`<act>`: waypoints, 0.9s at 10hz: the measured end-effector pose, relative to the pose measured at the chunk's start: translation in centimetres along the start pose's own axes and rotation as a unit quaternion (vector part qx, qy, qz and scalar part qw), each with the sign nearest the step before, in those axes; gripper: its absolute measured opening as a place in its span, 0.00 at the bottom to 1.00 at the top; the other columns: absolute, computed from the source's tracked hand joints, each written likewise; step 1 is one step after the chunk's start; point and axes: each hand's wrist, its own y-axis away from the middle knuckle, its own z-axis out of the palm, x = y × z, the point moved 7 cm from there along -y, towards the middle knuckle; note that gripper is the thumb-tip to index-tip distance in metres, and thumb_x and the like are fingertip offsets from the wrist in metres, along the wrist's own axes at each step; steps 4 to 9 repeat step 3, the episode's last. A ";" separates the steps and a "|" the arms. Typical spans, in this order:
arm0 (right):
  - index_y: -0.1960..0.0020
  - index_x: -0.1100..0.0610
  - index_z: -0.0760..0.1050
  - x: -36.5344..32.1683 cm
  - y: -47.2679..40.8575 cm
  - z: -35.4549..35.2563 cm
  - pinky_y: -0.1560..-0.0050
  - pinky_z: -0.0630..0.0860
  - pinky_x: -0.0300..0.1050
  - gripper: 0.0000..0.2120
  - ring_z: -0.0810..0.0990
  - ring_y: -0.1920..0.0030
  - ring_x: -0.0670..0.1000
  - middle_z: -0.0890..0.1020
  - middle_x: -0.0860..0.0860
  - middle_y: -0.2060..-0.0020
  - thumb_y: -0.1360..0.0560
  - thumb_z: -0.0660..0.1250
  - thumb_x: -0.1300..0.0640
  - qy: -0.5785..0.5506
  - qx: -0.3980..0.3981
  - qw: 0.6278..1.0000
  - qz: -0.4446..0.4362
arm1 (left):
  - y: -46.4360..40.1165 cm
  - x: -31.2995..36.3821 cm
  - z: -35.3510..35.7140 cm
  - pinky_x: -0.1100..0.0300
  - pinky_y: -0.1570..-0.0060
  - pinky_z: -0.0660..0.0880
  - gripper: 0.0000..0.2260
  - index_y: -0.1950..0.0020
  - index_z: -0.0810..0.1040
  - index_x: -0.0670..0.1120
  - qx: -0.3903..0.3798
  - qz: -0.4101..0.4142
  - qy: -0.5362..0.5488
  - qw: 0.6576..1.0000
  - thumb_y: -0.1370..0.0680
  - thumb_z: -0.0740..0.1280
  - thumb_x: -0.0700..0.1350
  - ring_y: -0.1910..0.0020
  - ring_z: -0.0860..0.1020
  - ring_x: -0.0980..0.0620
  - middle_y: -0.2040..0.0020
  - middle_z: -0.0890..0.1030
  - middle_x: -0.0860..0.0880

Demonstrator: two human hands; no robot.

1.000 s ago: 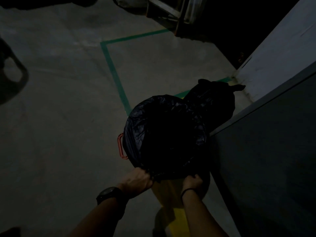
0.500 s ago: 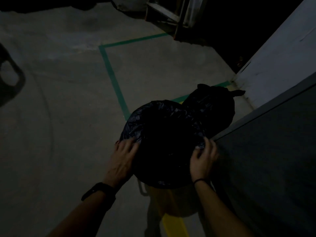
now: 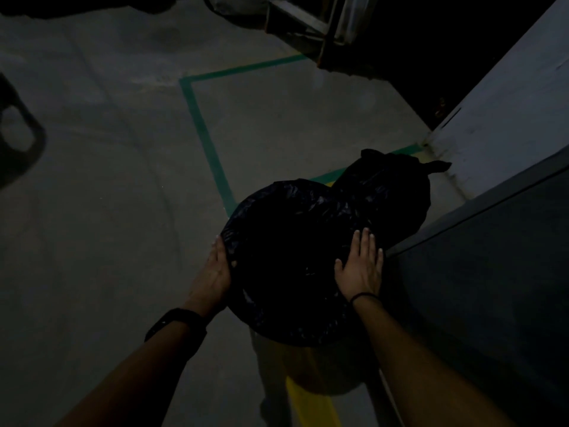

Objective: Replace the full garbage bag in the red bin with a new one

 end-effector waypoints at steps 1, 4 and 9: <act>0.21 0.58 0.45 -0.6 0.4 -0.8 0.22 0.45 0.54 0.37 0.44 0.21 0.55 0.48 0.55 0.21 0.22 0.57 0.44 -0.008 -0.001 1.000 -0.026 | -0.2 -0.6 -1.3 0.45 0.24 0.52 0.32 0.23 0.47 0.33 0.052 -0.037 -0.007 0.998 0.17 0.51 0.55 0.23 0.52 0.36 0.23 0.52 0.33; 0.21 0.58 0.45 -4.3 0.7 -4.5 0.22 0.45 0.53 0.37 0.45 0.21 0.54 0.48 0.55 0.21 0.22 0.53 0.41 -0.027 0.044 0.994 -0.093 | 0.7 2.6 -7.1 0.46 0.25 0.53 0.39 0.21 0.47 0.37 0.176 0.018 -0.095 0.980 0.22 0.45 0.65 0.21 0.50 0.42 0.21 0.49 0.40; 0.21 0.58 0.45 -4.3 0.7 -4.5 0.22 0.45 0.53 0.37 0.45 0.21 0.54 0.48 0.55 0.21 0.22 0.53 0.41 -0.027 0.044 0.994 -0.093 | 0.7 2.6 -7.1 0.46 0.25 0.53 0.39 0.21 0.47 0.37 0.176 0.018 -0.095 0.980 0.22 0.45 0.65 0.21 0.50 0.42 0.21 0.49 0.40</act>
